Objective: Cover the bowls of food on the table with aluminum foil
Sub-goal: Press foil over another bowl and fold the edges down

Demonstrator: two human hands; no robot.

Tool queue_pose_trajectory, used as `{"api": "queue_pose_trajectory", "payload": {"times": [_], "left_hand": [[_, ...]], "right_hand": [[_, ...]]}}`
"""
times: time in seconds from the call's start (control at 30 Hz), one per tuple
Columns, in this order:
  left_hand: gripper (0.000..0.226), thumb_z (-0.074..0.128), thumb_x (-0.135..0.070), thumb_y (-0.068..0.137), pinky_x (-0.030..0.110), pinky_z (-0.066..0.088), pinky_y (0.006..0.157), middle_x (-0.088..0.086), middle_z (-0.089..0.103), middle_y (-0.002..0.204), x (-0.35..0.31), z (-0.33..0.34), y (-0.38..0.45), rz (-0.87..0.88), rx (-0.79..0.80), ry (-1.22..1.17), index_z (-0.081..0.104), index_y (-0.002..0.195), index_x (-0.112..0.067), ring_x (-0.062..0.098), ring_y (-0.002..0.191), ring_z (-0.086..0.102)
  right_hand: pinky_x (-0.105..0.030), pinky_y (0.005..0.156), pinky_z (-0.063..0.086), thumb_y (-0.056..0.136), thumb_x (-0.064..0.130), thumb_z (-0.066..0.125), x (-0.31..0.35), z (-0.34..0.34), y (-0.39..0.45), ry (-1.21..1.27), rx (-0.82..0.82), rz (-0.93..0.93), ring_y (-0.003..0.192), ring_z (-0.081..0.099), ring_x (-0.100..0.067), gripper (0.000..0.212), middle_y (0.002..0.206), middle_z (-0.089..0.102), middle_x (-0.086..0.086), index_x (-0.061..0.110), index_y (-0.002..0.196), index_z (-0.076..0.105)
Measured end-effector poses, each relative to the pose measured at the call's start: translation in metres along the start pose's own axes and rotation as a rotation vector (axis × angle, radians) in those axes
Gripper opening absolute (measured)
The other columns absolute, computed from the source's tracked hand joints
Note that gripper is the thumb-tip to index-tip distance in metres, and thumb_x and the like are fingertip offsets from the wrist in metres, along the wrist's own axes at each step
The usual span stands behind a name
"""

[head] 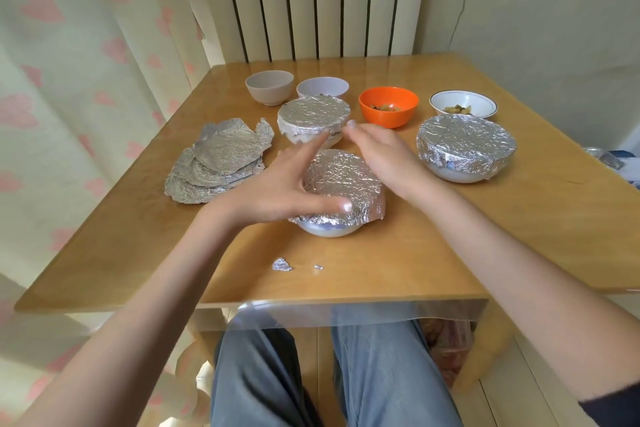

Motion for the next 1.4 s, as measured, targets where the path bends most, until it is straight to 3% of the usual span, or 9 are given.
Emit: {"api": "queue_pose_trajectory", "payload": {"times": [0.23,0.33,0.6,0.73,0.87,0.97,1.07,1.27,1.4], "left_hand": [[0.137,0.066,-0.079,0.042,0.03,0.015,0.117,-0.009,0.011,0.162,-0.008,0.002,-0.001,-0.065,0.018,0.181,-0.004,0.154,-0.039,0.012,0.148,0.01],[0.141,0.069,-0.076,0.042,0.026,0.013,0.113,-0.012,0.006,0.161,-0.009,0.004,-0.001,-0.071,0.054,0.261,-0.012,0.152,-0.04,0.012,0.147,0.007],[0.141,0.068,-0.07,0.044,0.029,0.014,0.113,-0.009,0.005,0.16,-0.014,0.006,0.0,-0.088,0.088,0.407,-0.023,0.148,-0.041,0.018,0.146,0.008],[0.14,0.064,-0.082,0.041,0.044,0.006,0.121,-0.003,-0.01,0.164,-0.009,0.002,-0.001,-0.083,0.103,0.367,-0.028,0.141,-0.052,0.021,0.15,-0.008],[0.091,0.036,-0.077,0.076,0.038,0.007,0.122,-0.013,0.003,0.163,-0.001,-0.008,-0.007,0.061,-0.126,-0.002,-0.001,0.152,-0.045,0.004,0.149,0.003],[0.088,0.023,-0.076,0.081,0.03,0.018,0.121,-0.011,0.033,0.156,0.005,-0.003,0.003,0.005,-0.348,-0.206,0.03,0.152,-0.026,-0.001,0.141,0.028],[0.089,0.026,-0.077,0.081,0.037,0.026,0.119,-0.006,0.046,0.148,0.008,0.007,0.016,-0.044,-0.305,-0.293,0.042,0.147,-0.02,0.005,0.137,0.04],[0.063,0.027,-0.057,0.1,0.034,0.028,0.117,-0.002,0.05,0.146,0.01,0.01,0.018,-0.104,-0.327,-0.242,0.05,0.142,-0.016,0.012,0.135,0.043],[0.061,0.023,-0.053,0.102,0.025,0.032,0.107,-0.004,0.053,0.141,0.006,0.012,0.014,-0.135,-0.36,-0.214,0.051,0.14,-0.016,0.011,0.129,0.046]], "right_hand": [[-0.029,0.061,0.032,0.099,0.032,0.044,-0.012,0.015,0.011,-0.071,0.139,0.014,0.063,0.045,-0.008,0.032,0.067,0.052,0.004,0.015,0.079,0.063],[-0.028,0.062,0.031,0.098,0.034,0.044,-0.011,0.016,0.01,-0.024,0.158,0.052,0.069,0.045,-0.014,0.039,0.077,0.049,-0.006,0.0,0.09,0.061],[-0.03,0.065,0.028,0.095,0.035,0.044,-0.009,0.016,0.01,0.017,0.139,0.155,0.069,0.043,-0.017,0.02,0.079,0.046,-0.006,0.018,0.087,0.051],[-0.034,0.074,0.043,0.096,0.053,0.037,-0.007,0.014,0.006,0.033,0.092,0.203,0.076,0.059,-0.019,0.048,0.082,0.066,-0.005,0.015,0.087,0.065],[-0.029,0.066,0.03,0.1,0.029,0.037,-0.011,0.007,-0.019,0.054,-0.455,0.123,0.062,0.042,-0.013,0.041,0.062,0.047,0.003,0.018,0.062,0.045],[-0.02,0.087,0.032,0.099,0.021,0.04,-0.011,0.018,-0.03,0.323,-0.516,0.199,0.109,0.052,-0.013,0.031,0.122,0.058,-0.001,0.014,0.126,0.054],[-0.021,0.094,0.033,0.1,0.019,0.038,-0.01,0.035,-0.032,0.331,-0.455,0.253,0.126,0.045,-0.015,0.041,0.141,0.048,-0.001,0.013,0.14,0.042],[-0.033,0.092,0.043,0.1,0.016,0.031,-0.019,0.04,-0.031,0.189,-0.457,0.251,0.105,0.054,-0.021,0.036,0.113,0.061,-0.003,0.013,0.124,0.057],[-0.021,0.056,0.03,0.1,0.019,0.031,-0.024,0.034,-0.026,0.097,-0.306,0.24,0.073,0.039,-0.013,0.033,0.071,0.037,0.012,0.029,0.071,0.042]]}}
Point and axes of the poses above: each hand's wrist, its own y-axis towards the middle knuckle, its own z-axis out of the palm, x = y × z, the point moved 1 cm from there along y, towards the middle knuckle
